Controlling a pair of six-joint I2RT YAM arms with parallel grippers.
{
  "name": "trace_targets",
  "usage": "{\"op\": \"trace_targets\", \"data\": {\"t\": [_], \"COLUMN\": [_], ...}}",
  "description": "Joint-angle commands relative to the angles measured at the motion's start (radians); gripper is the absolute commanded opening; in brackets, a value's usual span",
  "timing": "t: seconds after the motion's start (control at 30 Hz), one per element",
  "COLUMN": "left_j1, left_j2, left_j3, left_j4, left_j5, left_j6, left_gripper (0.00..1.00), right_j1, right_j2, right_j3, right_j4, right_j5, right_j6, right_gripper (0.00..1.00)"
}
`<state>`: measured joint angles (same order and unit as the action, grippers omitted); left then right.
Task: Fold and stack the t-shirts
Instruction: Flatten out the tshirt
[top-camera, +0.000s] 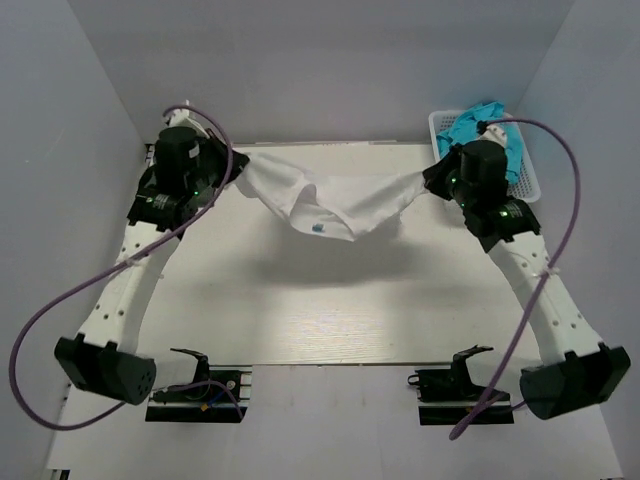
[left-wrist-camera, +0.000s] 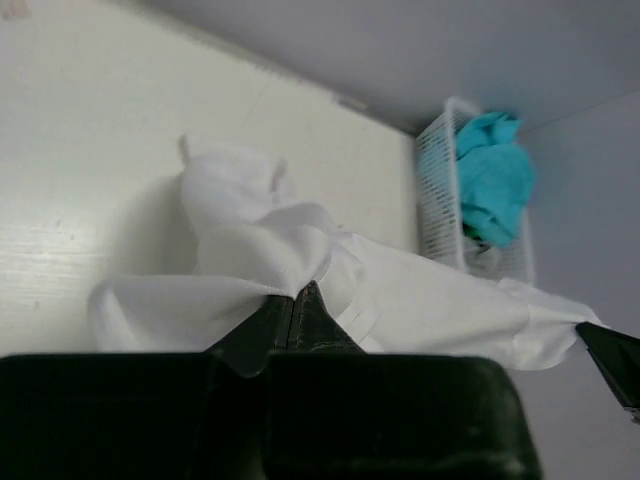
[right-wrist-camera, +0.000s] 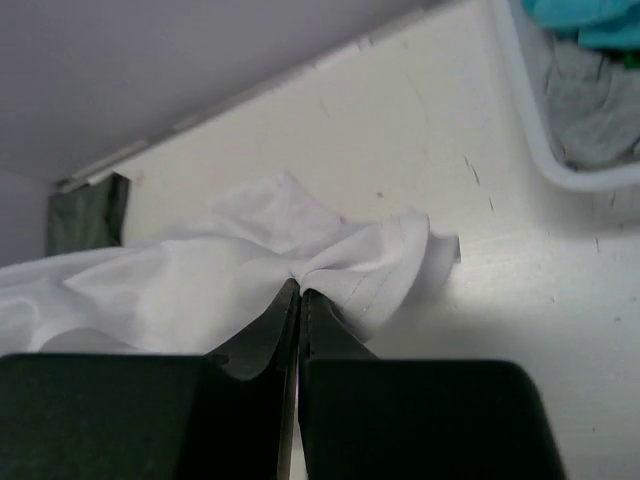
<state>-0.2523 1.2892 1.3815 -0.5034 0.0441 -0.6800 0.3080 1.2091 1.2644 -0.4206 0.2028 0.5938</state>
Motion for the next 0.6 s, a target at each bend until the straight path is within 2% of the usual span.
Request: {"op": "trace_targets", "data": {"t": [0.0,0.17,0.27,0.57], "left_j1": [0.005,0.005,0.005,0.005], "left_j2": [-0.065,-0.097,-0.087,-0.172], "left_j3": [0.123,0.313,0.499,0.567], "left_j4": [-0.055,-0.09,-0.145,-0.136], "left_j5": [-0.001,-0.024,-0.049,-0.105], "left_j6": [0.01,0.01,0.019,0.019], "left_gripper": [0.0,0.0,0.0,0.0], "right_j1": [-0.004,-0.006,-0.003,-0.001], "right_j2": [-0.068,-0.112,-0.106,-0.161], "right_j3": [0.107,0.254,0.421,0.532], "right_j4": [-0.038,-0.041,-0.073,-0.066], "right_j5": [0.036,0.06,0.044,0.02], "right_j6": [-0.041,-0.104,-0.143,-0.209], "right_gripper": [0.0,0.0,0.0,0.0]}}
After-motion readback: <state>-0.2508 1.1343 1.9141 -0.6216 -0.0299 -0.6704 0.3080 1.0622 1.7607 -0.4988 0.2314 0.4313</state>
